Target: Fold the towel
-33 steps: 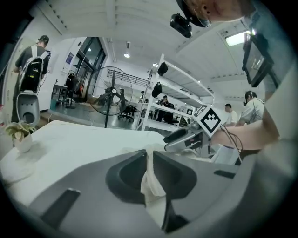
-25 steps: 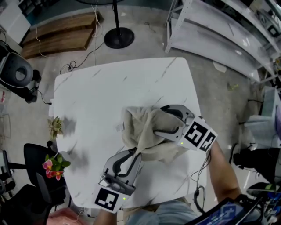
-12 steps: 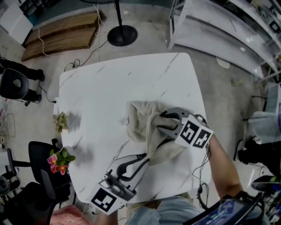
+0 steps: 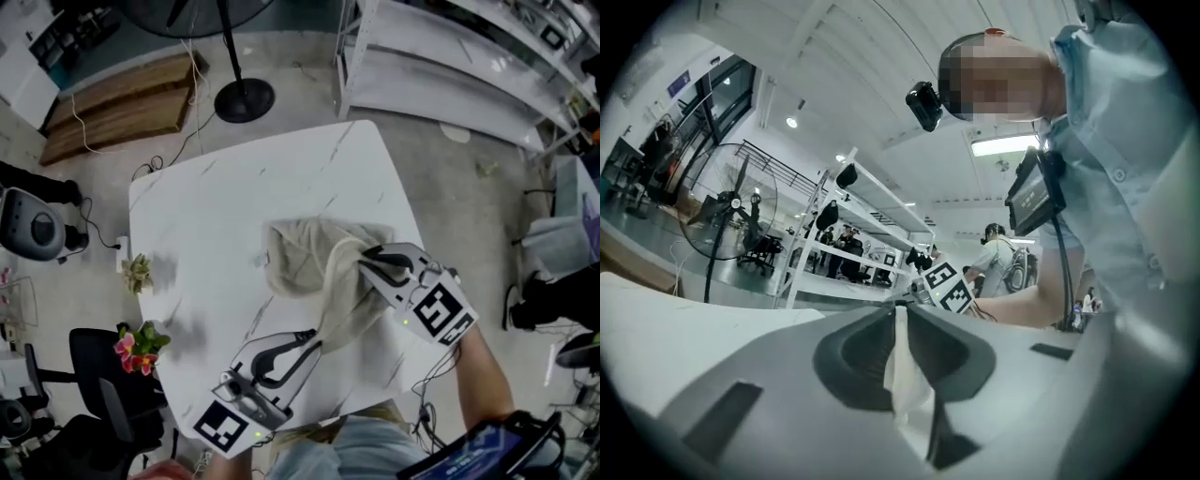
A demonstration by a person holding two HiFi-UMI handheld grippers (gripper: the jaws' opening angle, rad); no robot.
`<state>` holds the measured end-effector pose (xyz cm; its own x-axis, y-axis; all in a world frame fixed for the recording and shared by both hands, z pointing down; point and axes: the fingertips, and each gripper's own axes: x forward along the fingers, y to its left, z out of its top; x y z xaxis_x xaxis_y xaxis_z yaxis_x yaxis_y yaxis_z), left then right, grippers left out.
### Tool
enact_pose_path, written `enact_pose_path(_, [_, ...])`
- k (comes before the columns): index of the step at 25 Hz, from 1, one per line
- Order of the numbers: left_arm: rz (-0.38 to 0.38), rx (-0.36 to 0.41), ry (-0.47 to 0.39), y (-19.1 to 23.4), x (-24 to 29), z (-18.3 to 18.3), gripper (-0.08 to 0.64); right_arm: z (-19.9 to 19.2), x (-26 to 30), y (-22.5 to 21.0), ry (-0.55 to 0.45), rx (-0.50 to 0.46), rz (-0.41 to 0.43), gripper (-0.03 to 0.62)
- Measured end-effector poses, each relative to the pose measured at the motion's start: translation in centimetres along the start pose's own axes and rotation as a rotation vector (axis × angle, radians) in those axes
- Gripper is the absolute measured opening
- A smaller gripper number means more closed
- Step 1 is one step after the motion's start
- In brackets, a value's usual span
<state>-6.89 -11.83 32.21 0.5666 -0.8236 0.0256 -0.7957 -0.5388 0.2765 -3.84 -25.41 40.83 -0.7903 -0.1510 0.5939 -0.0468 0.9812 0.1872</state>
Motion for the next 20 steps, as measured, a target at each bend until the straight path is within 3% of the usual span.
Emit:
enact_pose_path(5, [-0.12, 0.052, 0.018, -4.0, 0.2, 0.8, 0.041, -0.2, -7.3, 1.7, -0.051, 0.069, -0.231, 0.044])
enact_pose_path(11, [-0.269, 0.105, 0.088, -10.6, -0.2, -0.5, 0.042, -3.2, -14.9, 7.0, -0.084, 0.164, -0.456, 0.046])
enact_pose_path(16, [-0.303, 0.131, 0.156, -15.7, -0.8, -3.6, 0.043, -7.6, -19.1, 12.7, -0.075, 0.222, -0.525, 0.049])
enact_pose_path(20, [-0.238, 0.111, 0.238, -18.7, -2.2, -6.9, 0.043, -10.1, -21.1, 17.0, -0.111, 0.249, -0.524, 0.051])
